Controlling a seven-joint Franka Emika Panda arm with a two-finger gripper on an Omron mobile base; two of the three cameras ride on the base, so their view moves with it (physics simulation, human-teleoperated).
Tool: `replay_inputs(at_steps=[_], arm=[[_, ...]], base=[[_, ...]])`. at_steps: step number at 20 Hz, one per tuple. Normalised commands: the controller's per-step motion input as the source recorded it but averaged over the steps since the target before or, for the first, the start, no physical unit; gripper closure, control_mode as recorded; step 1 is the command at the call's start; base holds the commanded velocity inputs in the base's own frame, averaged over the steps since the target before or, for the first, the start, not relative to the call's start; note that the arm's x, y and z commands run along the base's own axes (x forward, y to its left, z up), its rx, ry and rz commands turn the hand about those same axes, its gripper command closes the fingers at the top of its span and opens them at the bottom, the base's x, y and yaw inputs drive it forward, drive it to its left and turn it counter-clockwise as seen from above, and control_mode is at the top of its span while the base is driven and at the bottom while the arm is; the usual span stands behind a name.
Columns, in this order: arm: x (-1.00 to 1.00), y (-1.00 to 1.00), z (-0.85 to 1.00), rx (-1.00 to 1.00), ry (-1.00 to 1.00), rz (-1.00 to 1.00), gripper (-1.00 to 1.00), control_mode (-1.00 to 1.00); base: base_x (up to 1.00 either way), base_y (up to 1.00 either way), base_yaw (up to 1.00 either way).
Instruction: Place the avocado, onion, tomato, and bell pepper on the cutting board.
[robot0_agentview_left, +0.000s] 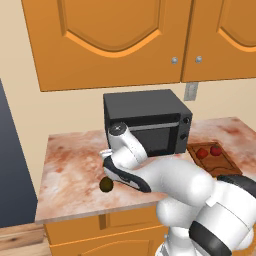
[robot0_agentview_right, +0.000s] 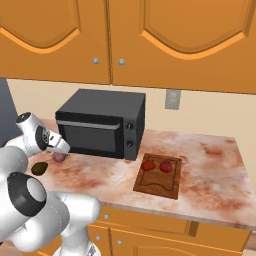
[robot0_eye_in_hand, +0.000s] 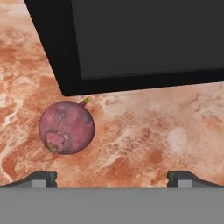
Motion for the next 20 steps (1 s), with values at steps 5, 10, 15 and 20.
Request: replay_inputs(at_steps=[5,10,15,20], arm=[[0.07,0.1,-0.01,0.11,0.0,0.03,-1.0,-1.0],[0.16,0.17,-0.26,0.01,0.0,-0.02,-1.0,-1.0],[0.21,0.16,-0.24,0.0,0.02,-0.07,-1.0,-1.0],[0.26,0.1,-0.07,0.0,0.03,-0.08,-1.0,-1.0]], base=[[0.0,0.0,0.0],[0.0,0.0,0.0],[0.0,0.0,0.0],[0.0,0.0,0.0]])
